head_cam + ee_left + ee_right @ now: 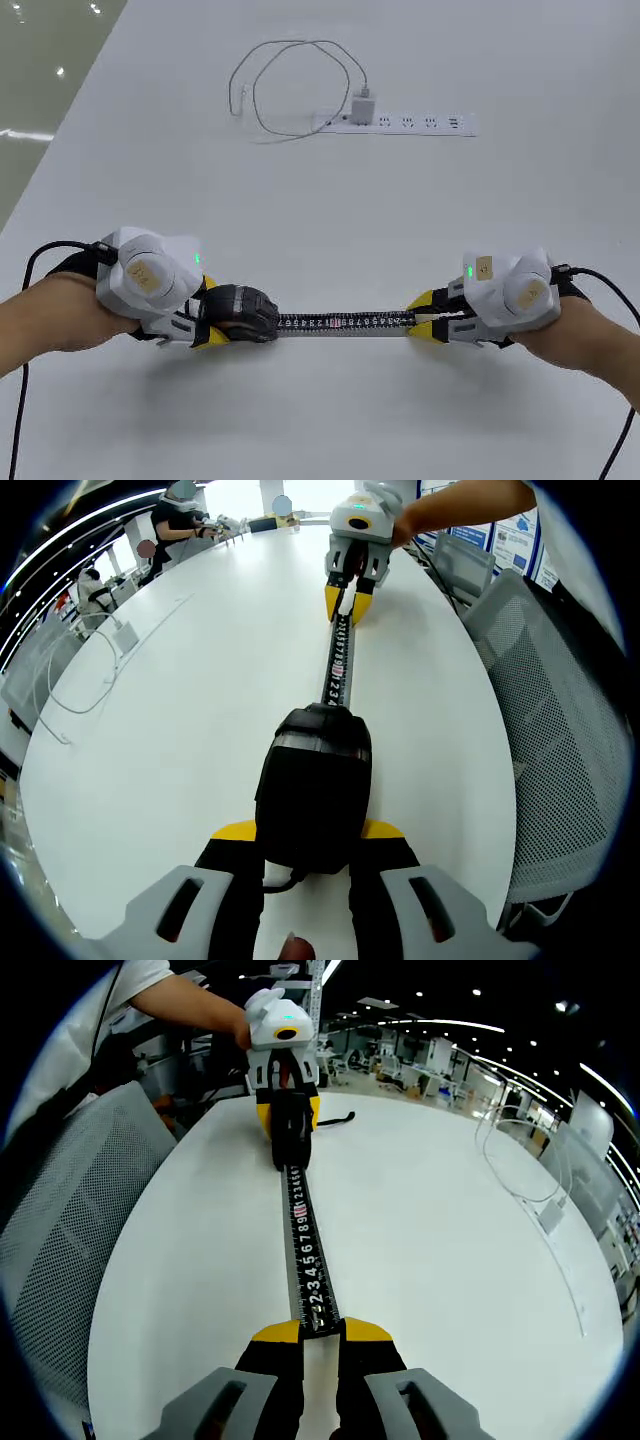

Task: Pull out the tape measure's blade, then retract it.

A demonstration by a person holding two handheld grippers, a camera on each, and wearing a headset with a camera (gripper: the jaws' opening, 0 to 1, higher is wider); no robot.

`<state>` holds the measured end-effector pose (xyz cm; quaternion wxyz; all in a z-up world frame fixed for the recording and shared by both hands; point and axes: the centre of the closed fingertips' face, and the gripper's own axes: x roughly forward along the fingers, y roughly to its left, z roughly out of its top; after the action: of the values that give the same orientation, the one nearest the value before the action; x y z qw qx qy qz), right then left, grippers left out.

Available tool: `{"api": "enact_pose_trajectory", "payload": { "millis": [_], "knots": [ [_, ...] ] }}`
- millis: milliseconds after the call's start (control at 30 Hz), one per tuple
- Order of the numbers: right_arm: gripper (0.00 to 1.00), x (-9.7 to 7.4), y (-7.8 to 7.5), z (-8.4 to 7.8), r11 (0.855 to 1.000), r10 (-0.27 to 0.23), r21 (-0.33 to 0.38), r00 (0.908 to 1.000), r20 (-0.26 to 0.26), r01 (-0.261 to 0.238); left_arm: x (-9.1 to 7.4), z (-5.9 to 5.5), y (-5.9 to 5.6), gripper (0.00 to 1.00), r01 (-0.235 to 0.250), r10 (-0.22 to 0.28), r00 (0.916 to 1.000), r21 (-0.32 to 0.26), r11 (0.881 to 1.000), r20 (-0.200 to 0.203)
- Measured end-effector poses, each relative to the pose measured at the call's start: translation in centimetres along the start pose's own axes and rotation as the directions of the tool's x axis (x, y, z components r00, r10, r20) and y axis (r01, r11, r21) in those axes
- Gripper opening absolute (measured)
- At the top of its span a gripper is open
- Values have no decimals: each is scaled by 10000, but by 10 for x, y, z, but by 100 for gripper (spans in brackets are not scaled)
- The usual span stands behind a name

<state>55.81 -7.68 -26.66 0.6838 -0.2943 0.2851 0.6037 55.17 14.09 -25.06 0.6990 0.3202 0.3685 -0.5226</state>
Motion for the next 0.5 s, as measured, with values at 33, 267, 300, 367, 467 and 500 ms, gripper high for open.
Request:
{"api": "enact_pose_trajectory", "payload": {
  "millis": [33,267,300,367,467,500],
  "knots": [
    [7,0,0,0,10000,-7,-5,10000,-6,7,0,0,0,27,-2,2,10000,5,10000,-2],
    [7,-5,-1,-5,10000,-32,31,10000,-74,32,0,0,1,27,11,-11,10000,18,10000,-10],
    [7,-5,-1,-5,10000,-38,15,9999,-97,38,1,-1,1,27,12,-12,10000,13,10000,-5],
    [7,-7,-2,-6,10000,-43,31,9999,-118,43,1,-1,2,27,10,-10,10000,4,10000,-6],
    [7,-9,-2,-8,10000,-54,37,9998,-165,55,1,-1,2,27,5,-5,10000,8,10000,-7],
    [7,-9,-2,-9,10000,-51,54,9998,-171,52,1,-1,2,27,6,-6,10000,3,10000,-6]
  ]
}}
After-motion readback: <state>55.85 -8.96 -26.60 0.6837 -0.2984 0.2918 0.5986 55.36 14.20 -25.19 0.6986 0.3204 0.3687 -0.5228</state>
